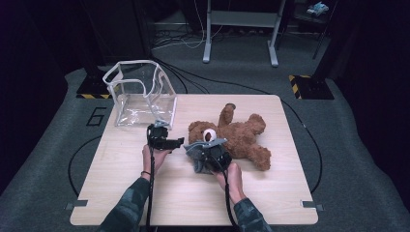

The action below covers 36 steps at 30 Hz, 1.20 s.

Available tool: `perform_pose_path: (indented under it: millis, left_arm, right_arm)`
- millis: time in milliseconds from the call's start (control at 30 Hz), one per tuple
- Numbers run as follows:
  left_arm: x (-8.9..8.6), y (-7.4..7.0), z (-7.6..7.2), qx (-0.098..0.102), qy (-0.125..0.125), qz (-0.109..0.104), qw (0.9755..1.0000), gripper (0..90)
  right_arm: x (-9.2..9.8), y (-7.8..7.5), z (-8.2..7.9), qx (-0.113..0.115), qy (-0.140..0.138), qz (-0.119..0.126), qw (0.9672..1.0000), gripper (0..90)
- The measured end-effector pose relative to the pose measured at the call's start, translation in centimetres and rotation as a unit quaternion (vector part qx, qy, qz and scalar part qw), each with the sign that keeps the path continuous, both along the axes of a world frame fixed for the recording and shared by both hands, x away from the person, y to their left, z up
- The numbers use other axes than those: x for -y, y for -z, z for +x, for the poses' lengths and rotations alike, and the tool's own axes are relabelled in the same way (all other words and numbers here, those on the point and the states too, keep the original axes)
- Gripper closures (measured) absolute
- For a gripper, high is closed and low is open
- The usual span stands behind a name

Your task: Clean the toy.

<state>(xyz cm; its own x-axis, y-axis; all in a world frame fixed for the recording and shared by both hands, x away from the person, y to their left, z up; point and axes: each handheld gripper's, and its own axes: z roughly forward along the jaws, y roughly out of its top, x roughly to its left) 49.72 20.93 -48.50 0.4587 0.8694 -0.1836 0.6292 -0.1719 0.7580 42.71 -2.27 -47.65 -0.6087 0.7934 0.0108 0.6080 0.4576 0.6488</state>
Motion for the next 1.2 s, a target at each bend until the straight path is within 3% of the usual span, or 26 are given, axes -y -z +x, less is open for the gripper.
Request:
perform_pose_path:
  millis: [100, 200, 333, 400, 500, 633, 733, 867, 967, 1200]
  left_arm:
    - [0.1, 0.0, 0.0, -0.001, 0.005, 0.004, 1.0000, 17.6]
    - [0.3, -0.1, -0.1, 0.002, 0.004, 0.001, 1.0000, 17.6]
    - [0.3, -0.1, -0.2, 0.004, 0.006, 0.002, 1.0000, 17.6]
    - [0.4, 0.1, -0.3, 0.006, 0.005, 0.003, 1.0000, 17.7]
    - [0.6, 0.4, -0.5, 0.001, 0.007, 0.007, 1.0000, 17.6]
    - [0.9, 0.6, -0.7, 0.003, 0.011, 0.006, 0.9999, 17.5]
    - [1.1, 0.5, -1.0, 0.003, 0.017, 0.005, 0.9998, 17.3]
    - [1.5, 0.1, -1.4, 0.009, 0.017, -0.005, 0.9998, 17.0]
    - [1.9, -0.2, -1.9, 0.017, 0.024, 0.001, 0.9995, 17.0]
    - [3.5, -0.6, -3.0, 0.024, 0.040, 0.003, 0.9989, 17.0]
  right_arm:
    - [-0.3, 1.0, 0.1, -0.036, -0.021, -0.022, 0.9989, 74.0]
    - [-0.1, 0.9, -0.5, -0.044, -0.033, -0.018, 0.9983, 73.7]
    - [0.8, -0.7, -1.5, -0.015, -0.031, 0.001, 0.9994, 73.0]
    - [1.4, -1.5, -1.6, 0.009, -0.017, 0.011, 0.9997, 72.9]
    - [1.8, -1.6, -1.1, 0.022, 0.004, 0.015, 0.9996, 72.5]
    - [1.6, 0.2, -0.2, -0.025, -0.008, -0.016, 0.9995, 72.2]
    - [2.2, 0.2, -0.6, -0.025, -0.005, -0.001, 0.9997, 72.5]
    - [3.8, -1.2, -1.5, 0.002, 0.012, 0.022, 0.9997, 72.7]
    - [6.0, -2.4, -2.3, 0.028, 0.034, 0.037, 0.9984, 72.8]
    - [10.6, -3.6, -3.0, 0.049, 0.088, 0.047, 0.9938, 73.3]
